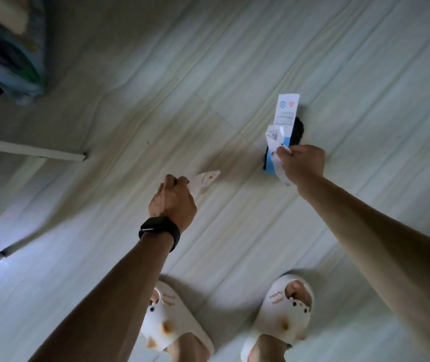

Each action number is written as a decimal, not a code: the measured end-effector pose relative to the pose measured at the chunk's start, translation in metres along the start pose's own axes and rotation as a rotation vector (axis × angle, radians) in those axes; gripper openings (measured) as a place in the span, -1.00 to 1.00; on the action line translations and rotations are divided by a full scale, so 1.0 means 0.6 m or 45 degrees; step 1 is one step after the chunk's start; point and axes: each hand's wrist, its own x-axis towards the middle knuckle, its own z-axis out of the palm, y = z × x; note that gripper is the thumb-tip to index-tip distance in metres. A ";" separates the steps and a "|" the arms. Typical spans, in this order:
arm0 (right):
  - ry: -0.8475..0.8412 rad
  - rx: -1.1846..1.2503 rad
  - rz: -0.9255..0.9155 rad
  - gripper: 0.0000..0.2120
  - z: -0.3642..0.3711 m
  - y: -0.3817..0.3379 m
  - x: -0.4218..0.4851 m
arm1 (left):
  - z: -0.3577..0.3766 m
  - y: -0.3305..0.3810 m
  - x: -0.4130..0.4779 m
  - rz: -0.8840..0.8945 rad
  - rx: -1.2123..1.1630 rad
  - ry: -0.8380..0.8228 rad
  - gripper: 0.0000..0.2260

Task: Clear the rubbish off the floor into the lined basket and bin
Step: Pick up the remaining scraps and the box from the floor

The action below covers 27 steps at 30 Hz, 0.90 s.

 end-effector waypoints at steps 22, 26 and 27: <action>-0.454 -0.472 -0.390 -0.78 -0.254 -0.014 -0.486 | -0.273 0.081 -0.355 -0.138 0.023 -0.184 -0.84; -0.452 -0.499 -0.574 -0.85 -0.442 -0.086 -0.615 | -0.414 0.123 -0.526 -0.132 -0.106 -0.123 -0.90; -0.414 -0.425 -0.608 -0.88 -0.491 -0.109 -0.642 | -0.453 0.133 -0.567 -0.141 -0.137 -0.089 -0.90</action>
